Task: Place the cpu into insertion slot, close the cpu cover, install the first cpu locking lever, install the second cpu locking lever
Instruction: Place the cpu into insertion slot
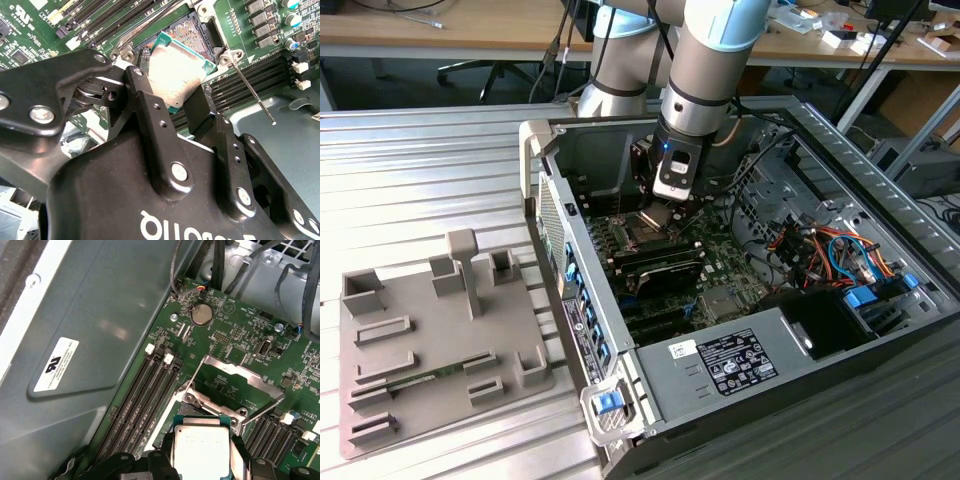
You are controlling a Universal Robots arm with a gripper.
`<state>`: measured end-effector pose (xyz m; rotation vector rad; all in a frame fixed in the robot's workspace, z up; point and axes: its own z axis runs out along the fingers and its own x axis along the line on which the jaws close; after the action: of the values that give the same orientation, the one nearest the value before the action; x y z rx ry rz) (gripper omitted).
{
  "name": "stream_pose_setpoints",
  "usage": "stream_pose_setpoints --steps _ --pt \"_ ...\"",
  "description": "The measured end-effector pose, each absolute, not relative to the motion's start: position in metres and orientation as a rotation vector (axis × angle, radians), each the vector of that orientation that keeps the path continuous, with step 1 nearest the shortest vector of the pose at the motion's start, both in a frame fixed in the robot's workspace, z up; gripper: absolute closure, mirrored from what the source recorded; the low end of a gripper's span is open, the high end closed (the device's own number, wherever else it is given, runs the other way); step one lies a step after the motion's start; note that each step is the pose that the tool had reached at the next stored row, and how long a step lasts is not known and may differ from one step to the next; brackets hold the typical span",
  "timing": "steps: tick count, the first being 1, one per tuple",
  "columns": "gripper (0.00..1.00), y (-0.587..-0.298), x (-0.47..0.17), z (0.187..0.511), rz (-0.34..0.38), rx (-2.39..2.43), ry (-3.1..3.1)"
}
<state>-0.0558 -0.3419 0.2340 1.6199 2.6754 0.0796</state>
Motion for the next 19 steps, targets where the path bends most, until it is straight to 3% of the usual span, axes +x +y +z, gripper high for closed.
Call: stream_pose_setpoints --steps 19 --pt "0.47 -0.3419 -0.0558 0.2337 0.079 1.644 2.660"
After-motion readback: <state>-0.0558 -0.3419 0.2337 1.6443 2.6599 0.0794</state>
